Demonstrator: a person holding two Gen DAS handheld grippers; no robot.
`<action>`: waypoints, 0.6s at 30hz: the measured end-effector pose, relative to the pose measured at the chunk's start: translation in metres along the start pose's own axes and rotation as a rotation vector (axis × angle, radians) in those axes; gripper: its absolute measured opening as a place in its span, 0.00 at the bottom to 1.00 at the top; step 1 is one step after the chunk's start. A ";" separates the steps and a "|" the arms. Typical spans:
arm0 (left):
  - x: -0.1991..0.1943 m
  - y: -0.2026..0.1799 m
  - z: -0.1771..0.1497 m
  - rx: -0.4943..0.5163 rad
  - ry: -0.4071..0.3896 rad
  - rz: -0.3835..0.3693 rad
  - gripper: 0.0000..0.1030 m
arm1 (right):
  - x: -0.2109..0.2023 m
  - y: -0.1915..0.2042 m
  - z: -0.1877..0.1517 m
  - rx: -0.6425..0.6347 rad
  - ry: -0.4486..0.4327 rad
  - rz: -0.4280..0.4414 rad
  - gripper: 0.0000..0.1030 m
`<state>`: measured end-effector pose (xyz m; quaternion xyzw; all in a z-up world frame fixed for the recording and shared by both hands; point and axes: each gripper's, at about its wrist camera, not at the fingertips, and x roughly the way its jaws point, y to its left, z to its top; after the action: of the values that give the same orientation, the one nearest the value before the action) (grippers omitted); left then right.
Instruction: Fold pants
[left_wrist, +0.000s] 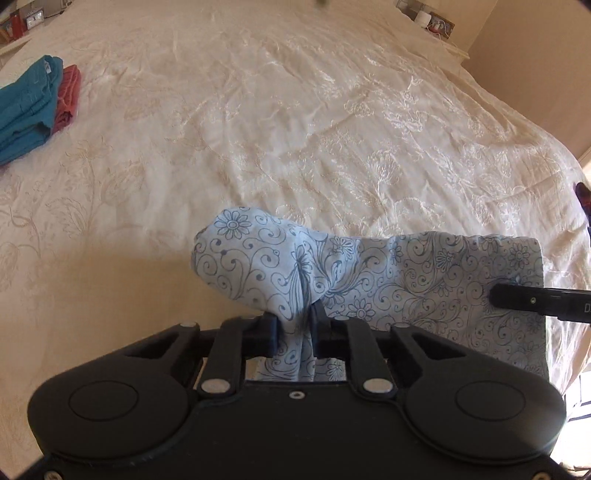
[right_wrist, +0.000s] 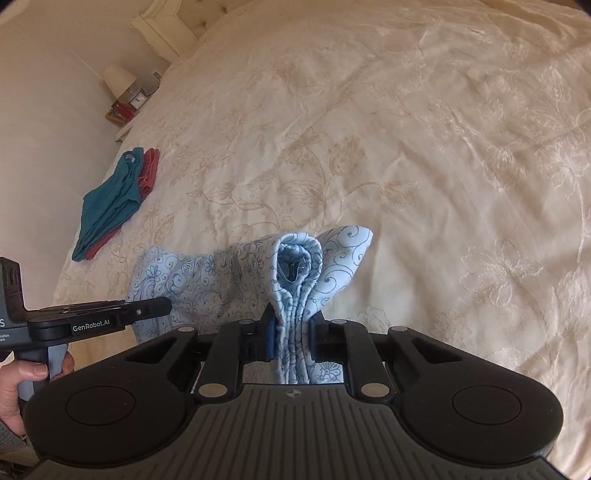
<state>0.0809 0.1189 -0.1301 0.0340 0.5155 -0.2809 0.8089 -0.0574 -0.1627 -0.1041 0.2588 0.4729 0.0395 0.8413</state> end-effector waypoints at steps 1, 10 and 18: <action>-0.002 0.005 0.014 -0.007 -0.018 -0.004 0.21 | 0.001 0.003 0.014 -0.011 -0.011 0.012 0.16; 0.034 0.043 0.105 0.013 -0.067 0.033 0.35 | 0.061 0.009 0.104 -0.079 -0.038 0.024 0.16; 0.090 0.066 0.108 0.036 0.008 0.376 0.43 | 0.117 -0.028 0.124 -0.073 -0.032 -0.347 0.24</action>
<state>0.2294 0.0998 -0.1719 0.1452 0.4982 -0.1337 0.8443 0.1027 -0.1997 -0.1561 0.1431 0.4951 -0.0933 0.8519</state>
